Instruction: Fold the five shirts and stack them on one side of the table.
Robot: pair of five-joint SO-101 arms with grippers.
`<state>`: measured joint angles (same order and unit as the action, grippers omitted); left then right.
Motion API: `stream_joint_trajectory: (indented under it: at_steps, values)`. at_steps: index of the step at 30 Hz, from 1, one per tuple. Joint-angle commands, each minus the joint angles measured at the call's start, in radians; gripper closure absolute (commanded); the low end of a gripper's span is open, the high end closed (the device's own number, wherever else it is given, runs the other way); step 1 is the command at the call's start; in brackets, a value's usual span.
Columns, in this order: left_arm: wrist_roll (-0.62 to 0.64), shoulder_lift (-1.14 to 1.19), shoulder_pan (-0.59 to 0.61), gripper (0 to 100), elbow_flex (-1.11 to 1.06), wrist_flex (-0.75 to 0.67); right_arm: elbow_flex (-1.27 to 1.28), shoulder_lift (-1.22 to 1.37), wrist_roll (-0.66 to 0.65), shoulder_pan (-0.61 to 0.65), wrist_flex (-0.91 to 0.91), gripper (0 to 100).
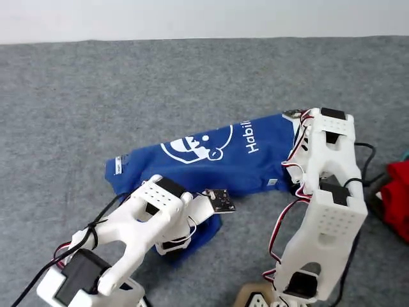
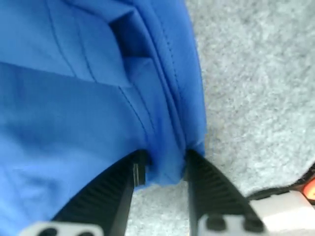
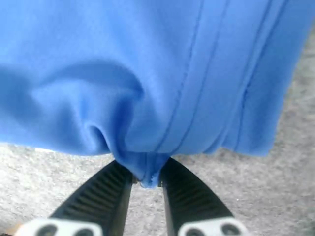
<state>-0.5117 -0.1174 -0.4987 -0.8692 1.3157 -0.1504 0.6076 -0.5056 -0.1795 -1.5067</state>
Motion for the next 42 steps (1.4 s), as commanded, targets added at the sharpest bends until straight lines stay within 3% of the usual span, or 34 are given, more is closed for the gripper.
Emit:
stream_joint_trajectory:
  at_steps: [1, 6, 15, 34, 39, 42]
  values:
    - [0.005, -0.043, -0.005, 91, 0.044, 0.008, -0.037, -0.045, -0.006, 0.018, 0.012, 98.8]
    - [0.005, -0.046, -0.006, 92, 0.045, 0.017, -0.037, -0.045, -0.006, 0.015, 0.005, 98.8]
    - [0.005, -0.051, -0.006, 92, 0.163, 0.180, -0.037, -0.045, -0.005, 0.019, 0.004, 98.8]
    - [0.003, -0.048, -0.005, 92, 0.159, 0.146, -0.034, -0.045, -0.005, 0.018, 0.007, 98.8]
    - [0.003, -0.052, -0.006, 98, 0.194, 0.183, -0.034, -0.045, -0.006, 0.013, 0.005, 98.8]
    - [0.003, -0.052, -0.008, 96, 0.220, 0.215, -0.034, -0.045, -0.005, 0.013, 0.005, 98.8]
